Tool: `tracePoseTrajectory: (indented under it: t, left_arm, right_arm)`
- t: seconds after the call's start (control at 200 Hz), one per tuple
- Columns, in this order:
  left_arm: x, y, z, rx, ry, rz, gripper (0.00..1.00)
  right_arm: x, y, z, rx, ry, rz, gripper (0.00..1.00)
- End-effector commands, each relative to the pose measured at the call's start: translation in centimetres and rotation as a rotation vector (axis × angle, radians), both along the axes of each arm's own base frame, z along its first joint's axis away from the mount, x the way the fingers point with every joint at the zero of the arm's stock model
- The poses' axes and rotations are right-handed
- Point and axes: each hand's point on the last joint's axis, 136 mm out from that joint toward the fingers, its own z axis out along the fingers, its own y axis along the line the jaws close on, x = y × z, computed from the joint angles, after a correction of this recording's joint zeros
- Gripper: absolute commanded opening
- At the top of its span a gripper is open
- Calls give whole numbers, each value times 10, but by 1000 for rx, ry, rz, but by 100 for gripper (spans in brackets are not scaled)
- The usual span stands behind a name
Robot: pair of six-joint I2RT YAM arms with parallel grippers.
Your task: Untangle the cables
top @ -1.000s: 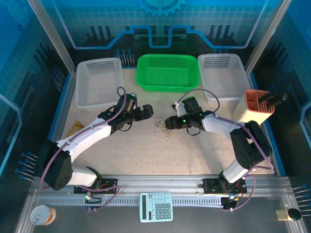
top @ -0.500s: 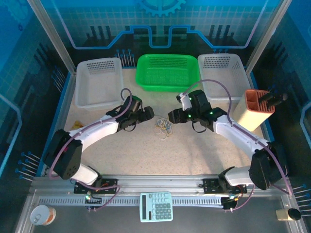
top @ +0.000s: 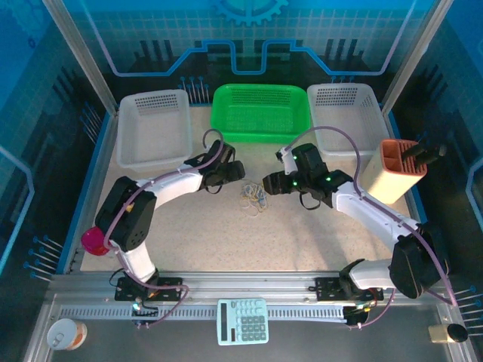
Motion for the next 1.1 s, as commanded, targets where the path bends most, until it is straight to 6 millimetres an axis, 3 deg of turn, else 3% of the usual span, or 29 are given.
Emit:
tracePoseTrajectory:
  t: [0.0, 0.25, 0.82, 1.095]
  left_arm:
    - [1, 1, -7, 60, 11, -28, 67]
    - [2, 0, -21, 87, 13, -59, 61]
    - [14, -5, -32, 97, 8, -88, 48]
    - [19, -9, -37, 95, 12, -96, 35]
  right_arm:
    - [-6, -4, 1, -15, -10, -17, 69]
    - [-7, -9, 2, -27, -21, -33, 71]
    - [-9, -13, 0, -34, -22, -47, 71]
    - [-11, -14, 0, -35, -22, -49, 71]
